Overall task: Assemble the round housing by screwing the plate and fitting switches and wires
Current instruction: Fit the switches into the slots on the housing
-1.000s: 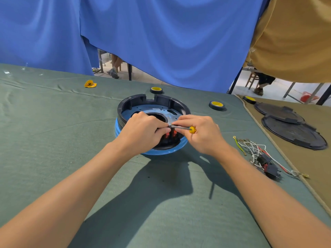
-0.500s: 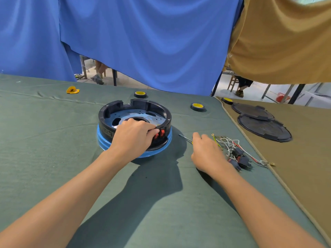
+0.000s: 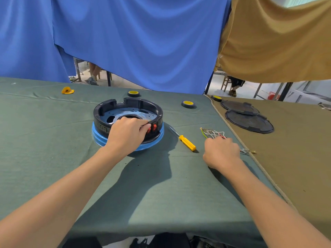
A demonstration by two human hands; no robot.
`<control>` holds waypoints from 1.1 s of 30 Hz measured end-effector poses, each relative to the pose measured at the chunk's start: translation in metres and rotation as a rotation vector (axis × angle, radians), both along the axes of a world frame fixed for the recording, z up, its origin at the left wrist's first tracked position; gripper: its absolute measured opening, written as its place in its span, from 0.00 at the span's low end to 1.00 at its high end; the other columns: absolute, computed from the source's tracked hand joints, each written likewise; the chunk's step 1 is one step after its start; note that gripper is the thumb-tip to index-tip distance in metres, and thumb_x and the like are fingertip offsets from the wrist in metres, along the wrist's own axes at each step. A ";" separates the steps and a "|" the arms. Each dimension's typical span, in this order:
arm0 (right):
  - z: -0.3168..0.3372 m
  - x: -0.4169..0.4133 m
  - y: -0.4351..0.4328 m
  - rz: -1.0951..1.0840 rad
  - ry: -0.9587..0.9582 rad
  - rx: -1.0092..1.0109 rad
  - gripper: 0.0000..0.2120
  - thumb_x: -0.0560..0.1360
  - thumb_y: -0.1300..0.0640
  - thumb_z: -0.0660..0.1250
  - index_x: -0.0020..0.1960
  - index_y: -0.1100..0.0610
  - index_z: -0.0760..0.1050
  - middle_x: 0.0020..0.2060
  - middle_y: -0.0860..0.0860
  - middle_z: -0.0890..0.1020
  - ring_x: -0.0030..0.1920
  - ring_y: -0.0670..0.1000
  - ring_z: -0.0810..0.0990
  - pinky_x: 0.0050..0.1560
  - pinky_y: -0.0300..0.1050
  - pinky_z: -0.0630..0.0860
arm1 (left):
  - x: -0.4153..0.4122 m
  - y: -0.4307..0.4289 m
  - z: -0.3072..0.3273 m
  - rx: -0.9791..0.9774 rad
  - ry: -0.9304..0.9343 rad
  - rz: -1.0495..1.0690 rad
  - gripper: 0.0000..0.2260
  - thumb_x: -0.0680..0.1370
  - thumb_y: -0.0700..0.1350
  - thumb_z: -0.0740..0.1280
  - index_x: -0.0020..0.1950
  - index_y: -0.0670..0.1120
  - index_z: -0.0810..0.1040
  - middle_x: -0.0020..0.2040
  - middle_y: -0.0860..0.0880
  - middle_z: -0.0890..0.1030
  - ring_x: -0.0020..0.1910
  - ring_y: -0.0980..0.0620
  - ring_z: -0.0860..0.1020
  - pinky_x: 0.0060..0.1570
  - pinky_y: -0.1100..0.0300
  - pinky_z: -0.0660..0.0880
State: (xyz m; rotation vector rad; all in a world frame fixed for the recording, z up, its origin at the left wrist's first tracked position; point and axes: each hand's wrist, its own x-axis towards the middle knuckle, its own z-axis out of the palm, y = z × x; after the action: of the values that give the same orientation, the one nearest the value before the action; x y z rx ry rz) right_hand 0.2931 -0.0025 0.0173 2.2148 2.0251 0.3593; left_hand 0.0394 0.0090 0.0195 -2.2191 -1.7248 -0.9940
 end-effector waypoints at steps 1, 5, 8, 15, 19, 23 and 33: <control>0.000 0.000 -0.002 0.011 0.007 -0.005 0.12 0.77 0.58 0.59 0.59 0.56 0.73 0.58 0.58 0.77 0.59 0.62 0.73 0.44 0.49 0.67 | 0.000 -0.001 -0.001 -0.009 -0.002 -0.003 0.13 0.82 0.48 0.63 0.47 0.43 0.84 0.33 0.46 0.82 0.33 0.44 0.76 0.39 0.49 0.76; 0.005 -0.005 -0.008 0.072 0.076 0.059 0.11 0.76 0.63 0.61 0.57 0.58 0.72 0.56 0.59 0.77 0.58 0.61 0.75 0.42 0.50 0.68 | -0.005 -0.003 -0.003 -0.032 0.037 -0.041 0.11 0.82 0.45 0.62 0.52 0.42 0.83 0.39 0.45 0.84 0.38 0.44 0.78 0.44 0.51 0.75; 0.010 -0.012 -0.006 0.165 0.203 0.133 0.12 0.77 0.60 0.66 0.60 0.56 0.71 0.55 0.57 0.77 0.55 0.60 0.77 0.46 0.52 0.74 | -0.008 -0.008 -0.004 -0.030 0.043 -0.030 0.12 0.81 0.44 0.64 0.63 0.46 0.81 0.48 0.45 0.86 0.50 0.42 0.81 0.56 0.50 0.71; -0.002 -0.029 -0.007 0.457 0.568 0.167 0.14 0.79 0.55 0.66 0.61 0.59 0.75 0.52 0.53 0.70 0.51 0.53 0.74 0.58 0.45 0.70 | -0.024 -0.016 -0.006 -0.065 0.039 -0.007 0.16 0.80 0.44 0.67 0.67 0.46 0.78 0.59 0.47 0.83 0.62 0.43 0.77 0.63 0.49 0.66; 0.004 -0.046 -0.011 0.485 0.849 0.276 0.09 0.73 0.58 0.74 0.52 0.57 0.83 0.47 0.51 0.72 0.43 0.49 0.75 0.44 0.28 0.63 | -0.028 -0.015 -0.004 -0.081 0.048 -0.002 0.16 0.80 0.45 0.66 0.69 0.47 0.77 0.60 0.48 0.83 0.62 0.44 0.76 0.64 0.50 0.67; 0.008 -0.069 -0.013 0.468 1.204 0.233 0.15 0.69 0.62 0.77 0.54 0.53 0.82 0.48 0.50 0.81 0.41 0.42 0.81 0.49 0.33 0.75 | -0.030 -0.014 0.000 -0.119 0.087 -0.008 0.17 0.81 0.47 0.65 0.70 0.48 0.76 0.60 0.48 0.83 0.62 0.44 0.77 0.63 0.51 0.68; -0.002 -0.105 -0.001 0.423 1.527 0.142 0.15 0.66 0.64 0.78 0.48 0.51 0.81 0.41 0.47 0.86 0.44 0.44 0.84 0.50 0.41 0.80 | -0.036 -0.015 0.006 -0.170 0.117 -0.072 0.18 0.82 0.47 0.64 0.71 0.49 0.74 0.61 0.49 0.82 0.60 0.45 0.77 0.61 0.49 0.71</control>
State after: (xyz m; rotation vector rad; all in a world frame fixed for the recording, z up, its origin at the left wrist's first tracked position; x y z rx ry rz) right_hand 0.1885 -0.0034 0.0156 2.2350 3.0455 -1.7331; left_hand 0.0035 -0.0062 0.0253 -2.4059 -1.7490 -0.7395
